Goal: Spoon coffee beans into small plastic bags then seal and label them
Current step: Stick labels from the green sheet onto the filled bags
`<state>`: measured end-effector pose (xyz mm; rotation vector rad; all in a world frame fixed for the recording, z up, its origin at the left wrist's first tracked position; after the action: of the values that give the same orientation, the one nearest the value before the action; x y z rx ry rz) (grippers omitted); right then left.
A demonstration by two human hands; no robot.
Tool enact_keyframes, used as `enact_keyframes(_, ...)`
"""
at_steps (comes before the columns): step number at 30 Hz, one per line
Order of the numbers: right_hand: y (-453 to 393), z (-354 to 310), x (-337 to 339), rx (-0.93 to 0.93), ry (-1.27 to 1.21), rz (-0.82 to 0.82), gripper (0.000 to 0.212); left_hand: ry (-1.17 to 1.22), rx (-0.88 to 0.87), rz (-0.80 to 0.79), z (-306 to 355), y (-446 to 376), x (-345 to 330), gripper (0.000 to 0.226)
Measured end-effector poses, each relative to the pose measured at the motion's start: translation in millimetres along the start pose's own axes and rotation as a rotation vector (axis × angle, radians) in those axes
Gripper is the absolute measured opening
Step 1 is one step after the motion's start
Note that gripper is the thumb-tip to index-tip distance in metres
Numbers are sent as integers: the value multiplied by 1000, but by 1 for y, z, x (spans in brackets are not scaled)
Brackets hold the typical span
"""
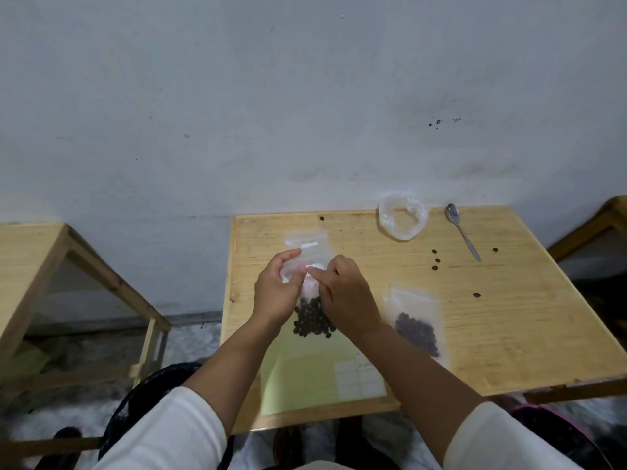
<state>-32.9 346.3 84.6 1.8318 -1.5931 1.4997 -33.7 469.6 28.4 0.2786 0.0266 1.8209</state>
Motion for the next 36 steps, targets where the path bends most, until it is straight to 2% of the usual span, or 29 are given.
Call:
enact_keyframes(3, 3, 3, -6, -37, 10, -35, 39, 29, -8, 8, 2, 0, 1, 29)
enact_keyframes(7, 6, 13, -6, -128, 31, -33, 37, 53, 14, 29, -4, -1, 4, 30)
enact_keyframes(13, 7, 8, -8, -61, -10, -21, 37, 59, 27, -10, -6, -4, -1, 33)
enact_keyframes(17, 6, 35, -12, -236, -42, -66, 32, 73, 37, 11, -9, -11, 3, 33)
enact_keyframes(20, 13, 51, -11, -322, -210, -44, 28, 78, 48, 65, -12, -18, 11, 32)
enact_keyframes(25, 25, 66, -34, -544, -648, -214, 55, 62, 79, 151, -10, -34, 16, 33)
enact_keyframes(28, 20, 82, -38, -658, -717, -161, 56, 59, 98, 126, -10, -46, 7, 39)
enact_keyframes(32, 8, 113, -41, -781, -649, -63, 54, -91, 141, 55, -22, -55, -12, 55)
enact_keyframes(36, -7, 128, -53, -785, -547, -96, 52, -403, 106, 21, -34, -65, -25, 61)
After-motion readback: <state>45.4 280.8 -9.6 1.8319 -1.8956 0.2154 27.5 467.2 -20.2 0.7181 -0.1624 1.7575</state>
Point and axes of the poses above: each hand's wrist, its own y-axis away from the middle knuckle, its own x-axis out of the back of the hand, z = x × y, the point moved 8 cm from there along -y, towards the middle knuckle, and after that the axes turned 1 degree about x, right-handed, at the moved point
